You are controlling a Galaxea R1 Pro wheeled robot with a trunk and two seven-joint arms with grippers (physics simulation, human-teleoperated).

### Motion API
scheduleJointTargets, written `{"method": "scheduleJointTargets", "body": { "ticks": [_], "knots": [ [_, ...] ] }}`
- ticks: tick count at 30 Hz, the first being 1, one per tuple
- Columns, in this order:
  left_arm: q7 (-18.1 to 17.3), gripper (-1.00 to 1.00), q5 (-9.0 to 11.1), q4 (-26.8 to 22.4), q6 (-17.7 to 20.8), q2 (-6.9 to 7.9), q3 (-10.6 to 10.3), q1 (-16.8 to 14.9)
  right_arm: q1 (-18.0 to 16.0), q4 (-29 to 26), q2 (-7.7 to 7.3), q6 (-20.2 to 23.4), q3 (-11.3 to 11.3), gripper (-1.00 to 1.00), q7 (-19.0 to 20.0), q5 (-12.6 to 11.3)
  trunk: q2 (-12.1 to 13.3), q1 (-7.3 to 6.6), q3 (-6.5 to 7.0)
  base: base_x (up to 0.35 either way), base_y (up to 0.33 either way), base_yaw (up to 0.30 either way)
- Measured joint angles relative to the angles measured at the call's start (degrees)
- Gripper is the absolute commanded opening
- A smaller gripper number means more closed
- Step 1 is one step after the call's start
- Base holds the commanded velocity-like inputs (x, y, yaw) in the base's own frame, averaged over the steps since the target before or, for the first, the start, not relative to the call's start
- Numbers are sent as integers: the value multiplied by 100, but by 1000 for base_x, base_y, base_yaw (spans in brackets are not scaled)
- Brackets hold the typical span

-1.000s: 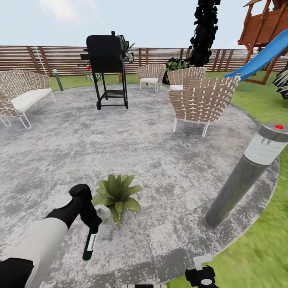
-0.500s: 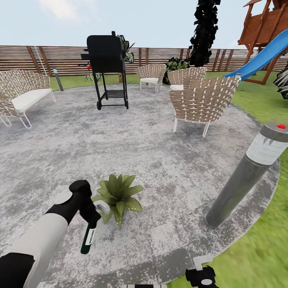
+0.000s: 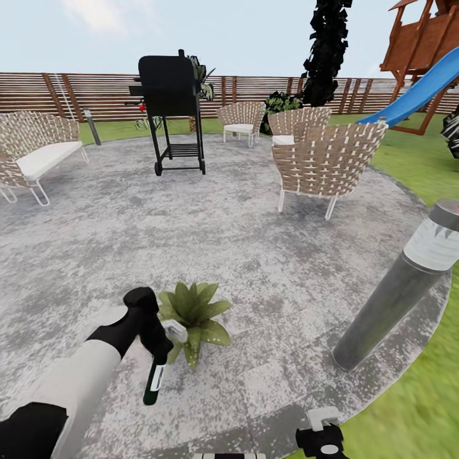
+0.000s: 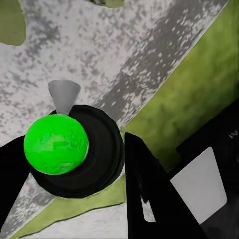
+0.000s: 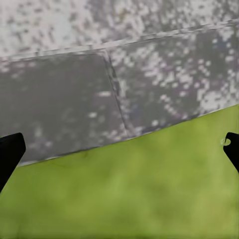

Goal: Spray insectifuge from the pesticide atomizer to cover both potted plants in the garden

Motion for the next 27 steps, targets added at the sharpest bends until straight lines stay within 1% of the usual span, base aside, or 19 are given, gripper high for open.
{"method": "scheduleJointTargets", "body": {
  "ticks": [1,2,3,6,8,10,11,13,15,18,21,25,27],
  "knots": [
    [0,-100,-7,0,5,-85,-9,-11,0,0,0,0,0,100,1,0,0,0,0,0,0,0],
    [2,-100,15,-2,7,-234,-38,-24,0,1,-1,2,0,100,-1,-1,0,0,0,0,0,0],
    [2,-100,5,-2,13,-278,-45,-28,-1,1,-2,4,0,100,1,0,0,0,0,0,0,0],
    [2,-100,7,-1,15,-242,-41,-25,-1,1,-2,5,0,100,0,-1,0,0,0,0,0,0],
    [0,-100,-14,5,8,-39,-15,-25,0,0,-2,6,1,100,-1,0,0,0,0,0,0,0],
    [0,-100,-7,2,9,89,-4,-34,0,0,-2,4,0,100,3,-1,0,0,0,0,0,0],
    [0,-100,-4,2,10,105,-4,-36,0,0,-3,5,0,100,3,1,0,0,0,0,0,0],
    [0,-100,-3,-4,11,-29,-12,-110,0,0,4,6,7,100,10,10,0,0,0,0,0,0],
    [0,-100,5,38,14,-158,-19,-253,0,0,4,6,9,100,14,18,0,0,0,0,0,0],
    [3,-100,19,68,19,-213,-39,-352,-1,1,1,5,10,100,15,22,0,0,0,0,0,0],
    [1,-100,7,77,11,-170,-37,-318,0,0,1,5,10,100,16,26,0,0,0,0,0,0],
    [0,-100,-11,80,-47,160,-34,-265,0,0,-1,5,10,100,16,29,0,0,0,0,0,0],
    [0,-100,-9,80,-59,278,-38,-252,0,0,-2,6,10,100,16,25,0,0,0,0,0,0]
  ]
}}
